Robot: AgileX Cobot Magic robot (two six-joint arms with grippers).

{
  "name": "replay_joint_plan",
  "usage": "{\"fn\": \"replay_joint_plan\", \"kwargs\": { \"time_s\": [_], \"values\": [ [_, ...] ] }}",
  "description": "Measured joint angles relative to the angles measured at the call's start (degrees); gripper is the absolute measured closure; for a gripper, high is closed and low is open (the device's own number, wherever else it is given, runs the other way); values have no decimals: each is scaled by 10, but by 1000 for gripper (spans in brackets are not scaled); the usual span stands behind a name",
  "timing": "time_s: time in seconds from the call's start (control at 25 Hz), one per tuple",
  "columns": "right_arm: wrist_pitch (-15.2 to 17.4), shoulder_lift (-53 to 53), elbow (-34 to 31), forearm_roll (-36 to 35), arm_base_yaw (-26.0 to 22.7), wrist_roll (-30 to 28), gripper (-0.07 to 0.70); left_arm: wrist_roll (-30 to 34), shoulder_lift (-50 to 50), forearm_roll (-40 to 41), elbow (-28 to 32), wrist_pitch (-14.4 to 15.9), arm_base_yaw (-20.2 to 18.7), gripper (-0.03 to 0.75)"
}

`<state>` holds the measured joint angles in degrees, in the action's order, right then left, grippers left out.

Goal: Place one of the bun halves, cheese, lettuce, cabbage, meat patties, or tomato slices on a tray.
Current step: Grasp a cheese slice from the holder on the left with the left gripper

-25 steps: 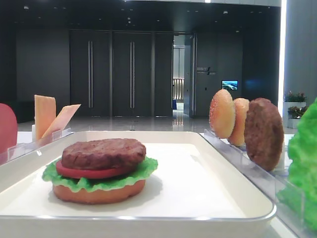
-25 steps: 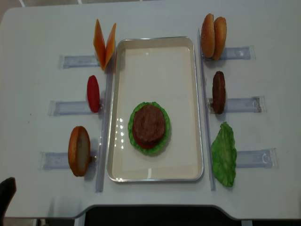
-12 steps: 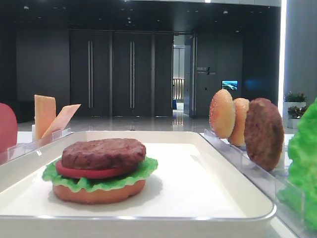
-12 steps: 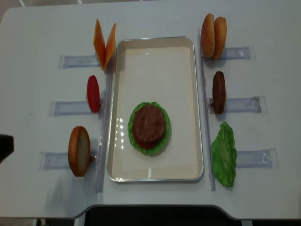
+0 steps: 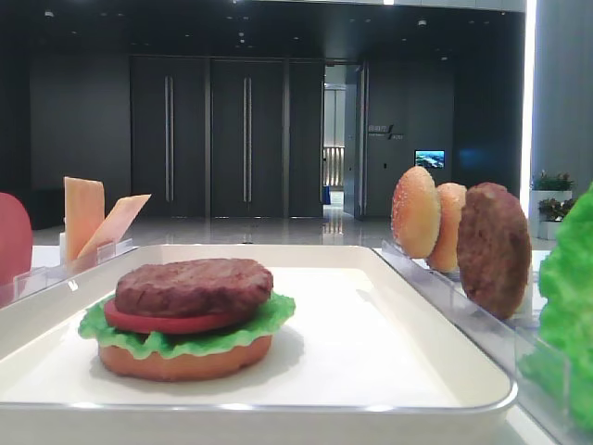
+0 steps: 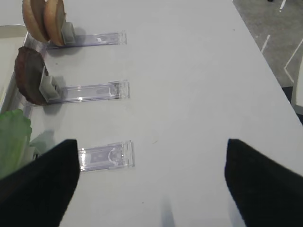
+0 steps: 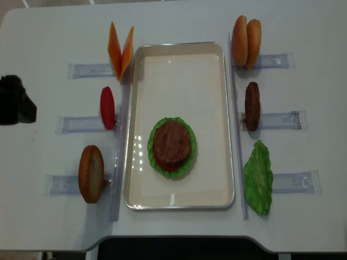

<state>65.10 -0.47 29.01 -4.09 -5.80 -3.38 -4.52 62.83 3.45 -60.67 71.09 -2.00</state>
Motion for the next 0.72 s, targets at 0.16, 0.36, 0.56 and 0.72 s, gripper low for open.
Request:
{"fn": "replay_joint_plan", "kwargs": {
  "time_s": [0.16,0.36,0.56,0.72],
  "values": [
    [0,0,0,0,0,0,40,-16,77,21,-34,0,0,83],
    [0,0,0,0,0,0,40,-32,148,20,-71,-1,0,83],
    [0,0,0,0,0,0,40,-34,197,20,-101,-2,0,83],
    [0,0,0,0,0,0,40,-35,233,20,-125,-2,0,83]
  ]
}}
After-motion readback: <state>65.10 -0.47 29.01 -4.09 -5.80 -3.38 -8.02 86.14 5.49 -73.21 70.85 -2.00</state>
